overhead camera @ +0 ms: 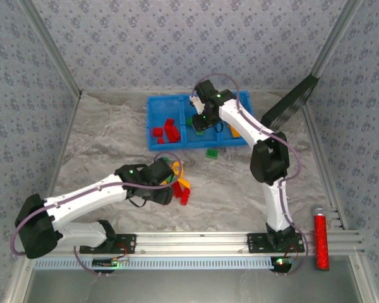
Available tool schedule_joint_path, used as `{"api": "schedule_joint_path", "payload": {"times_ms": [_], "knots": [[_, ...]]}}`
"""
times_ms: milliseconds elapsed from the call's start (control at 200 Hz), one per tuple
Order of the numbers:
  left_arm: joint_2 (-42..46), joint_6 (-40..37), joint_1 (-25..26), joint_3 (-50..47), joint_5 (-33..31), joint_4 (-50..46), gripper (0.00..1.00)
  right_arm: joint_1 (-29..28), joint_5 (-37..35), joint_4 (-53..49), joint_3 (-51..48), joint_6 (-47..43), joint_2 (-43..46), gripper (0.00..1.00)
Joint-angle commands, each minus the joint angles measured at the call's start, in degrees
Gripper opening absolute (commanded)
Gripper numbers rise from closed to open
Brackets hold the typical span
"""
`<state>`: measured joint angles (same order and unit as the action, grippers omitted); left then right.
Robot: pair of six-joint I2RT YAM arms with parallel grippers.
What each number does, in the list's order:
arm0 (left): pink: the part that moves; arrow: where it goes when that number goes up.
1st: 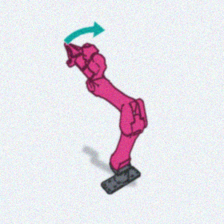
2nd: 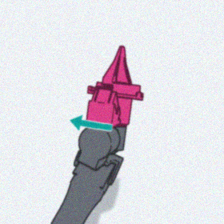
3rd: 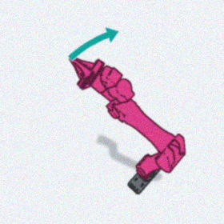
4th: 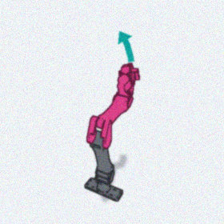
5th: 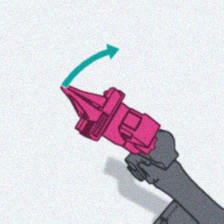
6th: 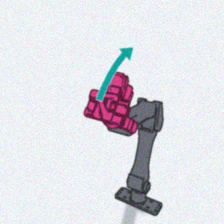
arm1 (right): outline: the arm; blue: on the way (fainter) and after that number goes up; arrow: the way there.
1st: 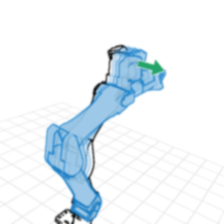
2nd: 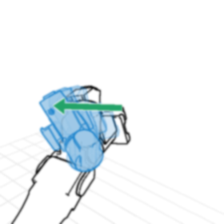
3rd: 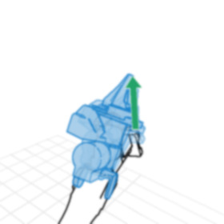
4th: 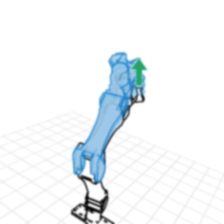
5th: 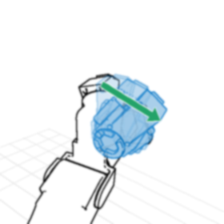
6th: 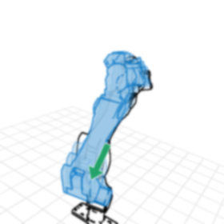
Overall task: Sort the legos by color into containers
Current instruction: Place the lego in the container, then pick up the lego from the middle-left of the table.
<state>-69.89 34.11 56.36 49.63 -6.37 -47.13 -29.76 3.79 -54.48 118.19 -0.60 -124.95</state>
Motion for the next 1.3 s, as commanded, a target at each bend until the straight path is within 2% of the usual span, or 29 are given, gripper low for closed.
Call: {"api": "schedule_joint_path", "payload": {"times_ms": [0, 235, 400, 745, 985, 1144, 1204, 1299], "knots": [[-3.75, 2.69, 2.09, 0.25, -1.71, 2.46, 0.65, 0.04, 0.32, -5.01, 5.23, 1.30, -3.27, 0.24], [-8.75, 4.48, 3.67, -1.20, -0.57, 6.60, 0.65, 0.40, 0.51, -5.44, 8.78, 1.22, -8.06, 0.26], [-11.47, 3.62, 3.67, -1.24, -2.71, 7.70, 0.64, 0.67, 0.69, -6.13, 9.43, 0.79, -9.27, 0.29], [-14.88, 1.93, 2.17, -1.97, -4.79, 9.59, 0.64, 0.63, 0.66, -5.94, 7.04, 0.52, -7.24, 0.45], [-17.08, -0.33, 0.07, -2.30, -3.93, 11.12, 0.64, -0.08, 0.31, -6.82, 6.79, 0.47, -5.70, 0.61], [-19.24, -1.10, -0.20, -2.34, -2.05, 12.74, 0.64, -0.24, -0.54, -7.51, 6.53, 0.56, -3.94, 0.65], [-19.99, -0.98, -0.19, -2.63, -0.64, 13.56, 0.62, -0.23, -0.94, -7.66, 6.35, 0.52, -3.19, 0.66], [-20.85, -0.39, -0.13, -3.42, 1.62, 14.98, 0.53, -0.07, -1.74, -8.04, 6.10, 0.43, -1.83, 0.66]]}}
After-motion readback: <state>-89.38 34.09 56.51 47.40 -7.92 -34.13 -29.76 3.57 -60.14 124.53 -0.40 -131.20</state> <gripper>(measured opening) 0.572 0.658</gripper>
